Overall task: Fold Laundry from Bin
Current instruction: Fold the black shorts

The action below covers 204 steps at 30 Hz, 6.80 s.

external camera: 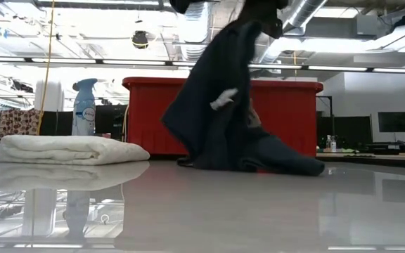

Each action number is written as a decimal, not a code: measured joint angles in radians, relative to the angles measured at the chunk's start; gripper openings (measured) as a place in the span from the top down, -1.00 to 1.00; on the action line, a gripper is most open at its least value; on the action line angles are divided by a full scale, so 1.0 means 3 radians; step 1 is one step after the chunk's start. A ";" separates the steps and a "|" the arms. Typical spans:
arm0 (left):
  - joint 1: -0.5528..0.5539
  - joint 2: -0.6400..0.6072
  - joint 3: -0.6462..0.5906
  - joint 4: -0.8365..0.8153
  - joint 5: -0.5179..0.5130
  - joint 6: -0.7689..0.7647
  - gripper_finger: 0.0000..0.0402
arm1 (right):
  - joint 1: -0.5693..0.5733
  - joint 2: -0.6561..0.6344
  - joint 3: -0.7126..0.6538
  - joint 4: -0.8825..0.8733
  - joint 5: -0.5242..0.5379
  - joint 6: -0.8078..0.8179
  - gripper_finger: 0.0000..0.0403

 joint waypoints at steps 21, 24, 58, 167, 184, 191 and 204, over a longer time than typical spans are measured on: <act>0.0137 0.0324 0.0025 -0.0064 0.0136 -0.0317 0.10 | 0.0078 0.0001 0.0000 0.0562 -0.0071 0.0016 0.90; 0.0137 0.0352 0.0021 -0.0049 0.0206 -0.0377 0.10 | 0.0077 0.0001 0.0000 0.0614 -0.0071 0.0002 0.90; 0.0525 -0.0256 0.0020 -0.0253 -0.0422 -0.1629 0.98 | 0.0659 -0.0542 -0.0049 -0.0413 0.0820 0.0167 0.62; 0.0370 -0.0056 -0.0395 -0.1006 -0.0212 -0.2685 0.98 | 0.0676 0.0868 0.1241 -0.1814 0.0237 0.2648 0.87; 0.0606 0.0924 -0.0396 0.0034 -0.0620 -0.1818 0.98 | 0.0244 0.0868 0.0225 -0.1891 0.0213 0.2459 0.87; 0.0645 0.0978 -0.0397 0.0494 -0.0889 -0.1524 0.93 | 0.0126 0.0868 0.0021 -0.1893 0.0206 0.2459 0.87; 0.0651 0.0978 -0.0395 0.0661 -0.0765 -0.0801 0.27 | -0.0064 0.0868 0.0019 -0.2163 0.0179 0.2594 0.87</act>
